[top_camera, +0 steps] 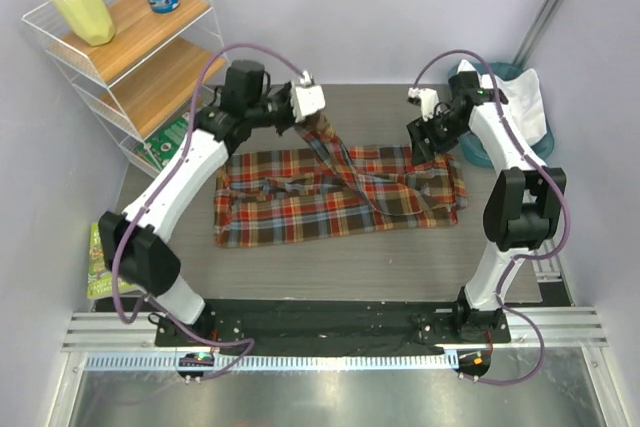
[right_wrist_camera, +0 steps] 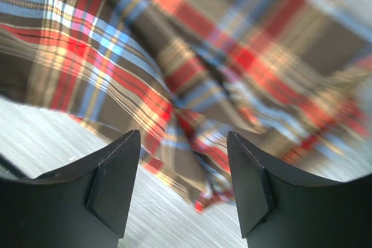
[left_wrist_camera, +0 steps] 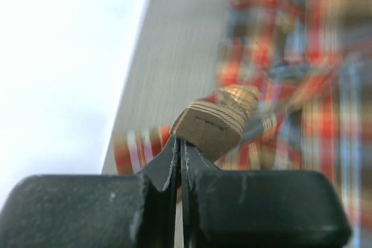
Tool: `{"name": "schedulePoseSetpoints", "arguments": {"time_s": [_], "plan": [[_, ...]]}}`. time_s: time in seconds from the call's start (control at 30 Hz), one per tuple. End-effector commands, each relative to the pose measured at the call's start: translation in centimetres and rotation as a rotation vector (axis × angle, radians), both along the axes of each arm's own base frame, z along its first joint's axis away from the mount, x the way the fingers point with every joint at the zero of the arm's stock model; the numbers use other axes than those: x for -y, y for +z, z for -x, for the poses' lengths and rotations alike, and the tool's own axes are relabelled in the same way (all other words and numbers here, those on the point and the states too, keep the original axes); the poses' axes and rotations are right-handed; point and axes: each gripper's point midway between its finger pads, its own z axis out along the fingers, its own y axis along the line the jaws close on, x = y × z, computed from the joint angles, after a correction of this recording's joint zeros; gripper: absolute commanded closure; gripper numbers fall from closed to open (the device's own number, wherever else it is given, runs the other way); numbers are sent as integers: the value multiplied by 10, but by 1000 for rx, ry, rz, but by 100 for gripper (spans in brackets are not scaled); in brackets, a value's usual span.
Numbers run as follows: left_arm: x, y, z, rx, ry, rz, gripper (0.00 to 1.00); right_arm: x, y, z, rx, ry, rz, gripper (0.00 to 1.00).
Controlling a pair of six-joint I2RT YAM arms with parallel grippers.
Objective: Fold and stack the long sleeve shirts
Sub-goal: Fold the shirt
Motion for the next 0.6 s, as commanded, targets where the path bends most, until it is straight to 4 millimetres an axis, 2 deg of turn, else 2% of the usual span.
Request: {"name": "schedulePoseSetpoints", "arguments": {"time_s": [0.0, 0.03, 0.07, 0.1, 0.13, 0.17, 0.23, 0.27, 0.4, 0.43, 0.57], "plan": [[25, 26, -59, -262, 309, 276, 100, 13, 55, -5, 126, -9, -32, 33], [32, 51, -74, -232, 323, 346, 100, 24, 63, -5, 144, -33, -34, 33], [37, 41, -89, -283, 386, 382, 100, 26, 64, -3, 148, -33, -33, 33], [45, 43, -95, -287, 406, 410, 100, 27, 64, 0, 148, -35, -35, 34], [48, 55, -103, -267, 423, 449, 100, 26, 67, 2, 152, -32, -43, 35], [54, 47, -115, -267, 444, 462, 100, 26, 72, 6, 166, -27, -44, 35], [60, 53, -124, -232, 492, 485, 100, 23, 71, 13, 159, -20, -58, 39], [64, 48, -132, -216, 507, 488, 100, 22, 75, 16, 168, -18, -62, 39], [71, 54, -143, -179, 523, 512, 100, 19, 70, 27, 148, -6, -82, 42], [73, 68, -143, -162, 515, 532, 100, 17, 70, 30, 144, -2, -89, 42], [82, 99, -138, -132, 445, 584, 100, 2, 78, 40, 134, 7, -180, 45]]}}
